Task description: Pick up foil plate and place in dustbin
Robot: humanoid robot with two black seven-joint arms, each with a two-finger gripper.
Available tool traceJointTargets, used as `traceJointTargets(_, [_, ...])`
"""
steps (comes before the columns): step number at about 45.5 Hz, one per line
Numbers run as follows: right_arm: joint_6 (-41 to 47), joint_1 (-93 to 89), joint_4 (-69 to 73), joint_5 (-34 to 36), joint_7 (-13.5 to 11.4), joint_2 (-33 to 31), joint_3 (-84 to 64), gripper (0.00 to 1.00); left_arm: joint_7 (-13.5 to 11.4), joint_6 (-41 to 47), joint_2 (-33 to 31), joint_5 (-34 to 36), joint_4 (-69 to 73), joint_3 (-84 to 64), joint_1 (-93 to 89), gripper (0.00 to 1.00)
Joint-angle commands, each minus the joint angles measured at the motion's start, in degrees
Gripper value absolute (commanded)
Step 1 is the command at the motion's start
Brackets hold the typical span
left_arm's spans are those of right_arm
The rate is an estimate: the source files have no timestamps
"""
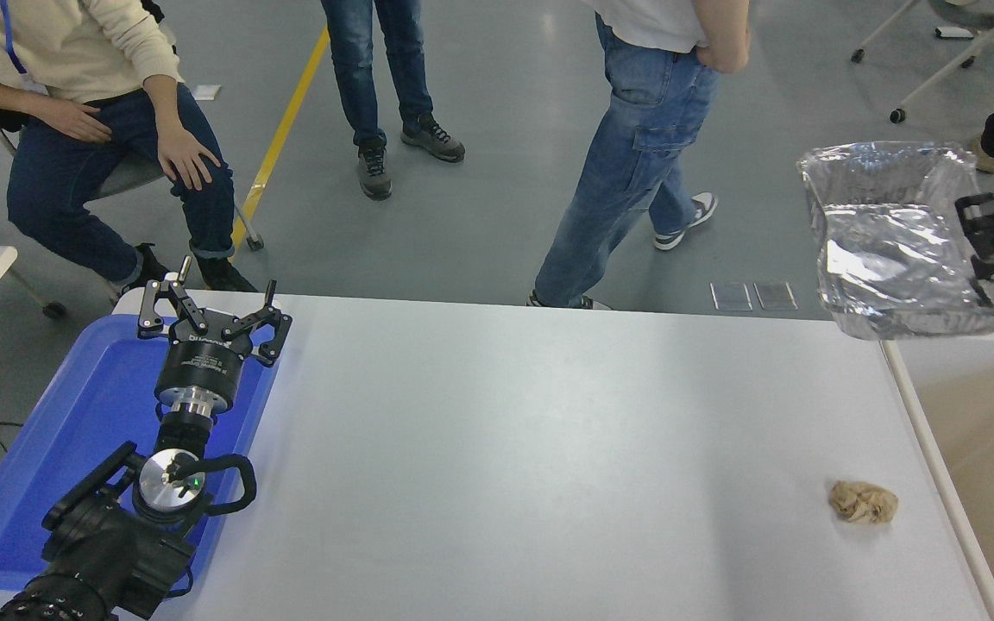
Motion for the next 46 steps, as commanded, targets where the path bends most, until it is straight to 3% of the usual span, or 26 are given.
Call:
traceJointTargets(1, [0.0,2.7,-0.3,-3.6,0.0,-7.8,-7.0,0.0,0.0,0.0,0.0,0.0,-0.1,0.0,0.0,1.0])
traceJointTargets(31, [0.0,3.2,-9.2,-11.2,0.0,-24.6,-13.1,0.0,0.0,0.0,0.0,0.1,-0.1,0.0,0.0,1.0])
traceJointTargets(46, [0.0,-14.5,-22.4,-12.0,0.0,-28.2,-2.5,0.0,0.0,0.0,0.0,0.1,-0.1,0.0,0.0,1.0])
